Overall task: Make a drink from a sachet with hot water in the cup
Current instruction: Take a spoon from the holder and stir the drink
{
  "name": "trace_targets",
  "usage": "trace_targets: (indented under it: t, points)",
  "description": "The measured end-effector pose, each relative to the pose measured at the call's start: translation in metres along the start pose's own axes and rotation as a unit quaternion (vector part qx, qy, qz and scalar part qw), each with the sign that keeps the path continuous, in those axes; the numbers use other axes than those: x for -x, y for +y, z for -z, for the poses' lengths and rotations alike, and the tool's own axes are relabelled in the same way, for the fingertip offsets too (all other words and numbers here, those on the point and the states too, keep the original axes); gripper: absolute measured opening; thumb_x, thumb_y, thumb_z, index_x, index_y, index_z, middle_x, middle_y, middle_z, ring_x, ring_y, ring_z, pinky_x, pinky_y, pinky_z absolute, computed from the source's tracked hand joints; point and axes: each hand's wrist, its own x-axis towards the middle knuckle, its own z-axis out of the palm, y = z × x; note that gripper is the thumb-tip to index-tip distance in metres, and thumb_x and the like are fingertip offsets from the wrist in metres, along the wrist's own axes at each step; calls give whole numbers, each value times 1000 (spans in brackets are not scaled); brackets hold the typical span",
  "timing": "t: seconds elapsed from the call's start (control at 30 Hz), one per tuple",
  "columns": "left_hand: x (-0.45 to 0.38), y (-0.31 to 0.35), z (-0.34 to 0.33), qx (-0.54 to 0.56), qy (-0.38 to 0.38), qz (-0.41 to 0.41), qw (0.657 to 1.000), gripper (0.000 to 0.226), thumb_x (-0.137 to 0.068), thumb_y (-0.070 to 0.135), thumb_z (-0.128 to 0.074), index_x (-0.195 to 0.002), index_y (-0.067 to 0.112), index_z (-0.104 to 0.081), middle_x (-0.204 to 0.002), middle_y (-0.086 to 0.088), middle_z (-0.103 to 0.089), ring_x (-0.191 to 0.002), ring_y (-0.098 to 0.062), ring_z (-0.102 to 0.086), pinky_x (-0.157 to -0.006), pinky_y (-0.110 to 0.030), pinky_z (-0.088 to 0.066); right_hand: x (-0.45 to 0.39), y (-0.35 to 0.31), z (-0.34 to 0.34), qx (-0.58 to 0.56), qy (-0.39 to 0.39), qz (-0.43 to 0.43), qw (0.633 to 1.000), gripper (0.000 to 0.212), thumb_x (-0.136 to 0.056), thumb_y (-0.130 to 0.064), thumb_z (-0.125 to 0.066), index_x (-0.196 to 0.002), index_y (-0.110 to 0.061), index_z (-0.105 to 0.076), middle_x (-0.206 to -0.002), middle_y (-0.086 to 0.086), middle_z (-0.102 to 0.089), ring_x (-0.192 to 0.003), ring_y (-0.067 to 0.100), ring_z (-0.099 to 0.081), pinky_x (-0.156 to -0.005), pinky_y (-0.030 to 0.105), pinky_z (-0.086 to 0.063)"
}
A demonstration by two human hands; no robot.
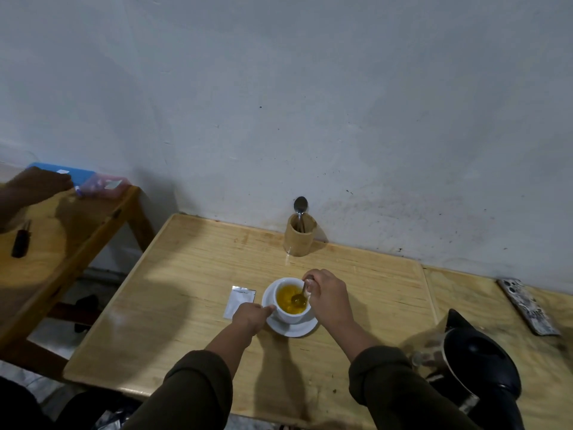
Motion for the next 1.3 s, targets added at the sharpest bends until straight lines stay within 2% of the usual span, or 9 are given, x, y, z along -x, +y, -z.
trace_targets:
  t: [0.27, 0.37, 0.5, 0.7, 0.83, 0.93, 1.03, 1.2, 1.3]
  points:
    - [-1, 1, 0, 17, 9, 15, 1000, 40, -87, 33, -63, -56, 14, -46, -59, -2, -44, -68, -18, -45, -70, -31, -36, 2, 0, -1, -58, -20, 19, 998, 18, -89, -7, -53, -95, -7, -69, -97, 9, -71, -89, 21, -64, -78, 22, -46]
    - [2, 2, 0, 19, 4, 16, 1000, 37, -87, 34, -64, -61, 10, -53, -68, -12, -53, -73, -24, -50, -71, -32, -37, 0, -3, 0, -69, -35, 13, 997, 16, -89, -6, -52, -88, -8, -67, -89, 8, -70, -83, 21, -64, -77, 30, -51]
    - [6, 5, 2, 13, 4, 10, 1000, 42, -87, 34, -63, -99, -6, -67, -104, -32, -64, -103, -39, -62, -85, -43, -49, -4, -2, 1, -21, -35, 16, 999, 17, -92, -10, -48, -90, -11, -64, -92, 6, -65, -80, 14, -56, -71, 23, -44]
    - [4, 4, 2, 23, -1, 25, 999, 38, -88, 33, -63, -58, 14, -49, -63, -3, -48, -81, -24, -48, -73, -31, -38, -1, -1, -2, -22, -14, 22, 999, 21, -93, -9, -47, -98, -9, -68, -101, 7, -67, -91, 19, -61, -77, 22, -43]
    - [6, 5, 3, 28, -7, 23, 999, 33, -87, 34, -63, -70, 6, -60, -77, -15, -57, -85, -31, -56, -76, -38, -44, 1, -3, -4, -65, -34, 27, 997, 16, -90, -8, -53, -94, -10, -68, -97, 6, -70, -89, 18, -62, -79, 25, -48]
    - [3, 2, 3, 24, -16, 22, 999, 35, -87, 34, -63, -62, 12, -53, -66, -4, -49, -78, -23, -48, -73, -32, -39, -1, -5, -2, -68, -44, 16, 997, 15, -90, -8, -50, -89, -11, -65, -90, 7, -68, -83, 18, -61, -76, 27, -49]
    - [0, 0, 1, 26, -11, 20, 999, 33, -87, 35, -62, -76, 4, -62, -73, -5, -52, -80, -21, -48, -73, -31, -39, -4, -4, 1, -28, -39, 16, 999, 16, -93, -10, -47, -91, -10, -63, -93, 7, -64, -83, 17, -58, -73, 26, -46]
    - [-1, 0, 0, 19, -2, 25, 1000, 37, -88, 35, -61, -61, 14, -50, -67, -4, -50, -78, -21, -48, -73, -30, -36, -3, -1, 0, 11, -21, 14, 1000, 22, -96, -13, -44, -101, -12, -66, -103, 6, -66, -90, 16, -59, -77, 24, -46]
    - [1, 2, 1, 25, 6, 20, 999, 39, -87, 34, -63, -94, -4, -68, -95, -29, -63, -97, -36, -61, -77, -39, -44, -1, -1, -1, -28, -28, 20, 999, 21, -93, -11, -50, -102, -11, -69, -105, 6, -70, -96, 18, -62, -82, 20, -44]
